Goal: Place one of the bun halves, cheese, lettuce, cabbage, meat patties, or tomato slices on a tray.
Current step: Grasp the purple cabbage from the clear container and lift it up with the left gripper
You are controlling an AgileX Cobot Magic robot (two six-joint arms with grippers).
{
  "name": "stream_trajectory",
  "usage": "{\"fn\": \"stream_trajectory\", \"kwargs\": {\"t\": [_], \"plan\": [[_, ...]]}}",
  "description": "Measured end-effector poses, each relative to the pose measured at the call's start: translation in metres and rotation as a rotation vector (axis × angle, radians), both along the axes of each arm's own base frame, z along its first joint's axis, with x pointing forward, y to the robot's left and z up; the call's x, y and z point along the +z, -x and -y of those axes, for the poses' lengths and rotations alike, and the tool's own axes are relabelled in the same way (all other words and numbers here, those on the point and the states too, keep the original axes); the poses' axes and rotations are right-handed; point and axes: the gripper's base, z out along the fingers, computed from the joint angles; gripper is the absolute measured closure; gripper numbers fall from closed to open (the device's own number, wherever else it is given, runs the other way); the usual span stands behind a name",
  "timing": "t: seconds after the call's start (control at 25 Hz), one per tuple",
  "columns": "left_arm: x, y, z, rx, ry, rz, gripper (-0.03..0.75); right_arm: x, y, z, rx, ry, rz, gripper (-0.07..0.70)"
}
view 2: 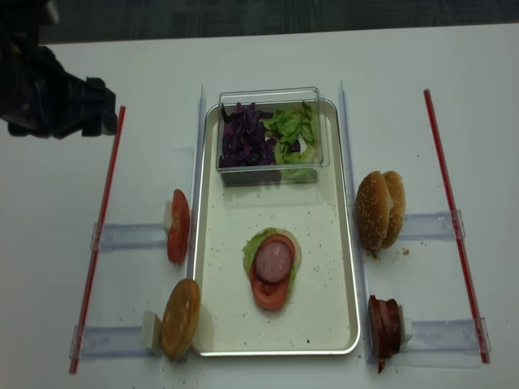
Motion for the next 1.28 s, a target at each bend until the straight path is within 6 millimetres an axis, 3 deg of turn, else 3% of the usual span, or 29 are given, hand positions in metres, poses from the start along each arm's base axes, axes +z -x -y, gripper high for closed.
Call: {"fn": "stream_trajectory", "kwargs": {"t": [0.4, 0.64, 0.92, 1.28], "plan": [[-0.025, -0.065, 0.002, -0.036, 0.006, -0.096, 0.223, 0.000, 0.000, 0.000, 0.003, 0.005, 0.000, 0.061], [-0.055, -0.092, 0.003, -0.045, 0.014, -0.196, 0.223, 0.000, 0.000, 0.000, 0.003, 0.005, 0.000, 0.061], [-0.081, -0.101, 0.003, -0.046, 0.018, -0.273, 0.223, 0.000, 0.000, 0.000, 0.003, 0.005, 0.000, 0.061], [-0.078, -0.102, 0.018, -0.085, 0.015, -0.264, 0.223, 0.000, 0.000, 0.000, 0.003, 0.005, 0.000, 0.061]]}}
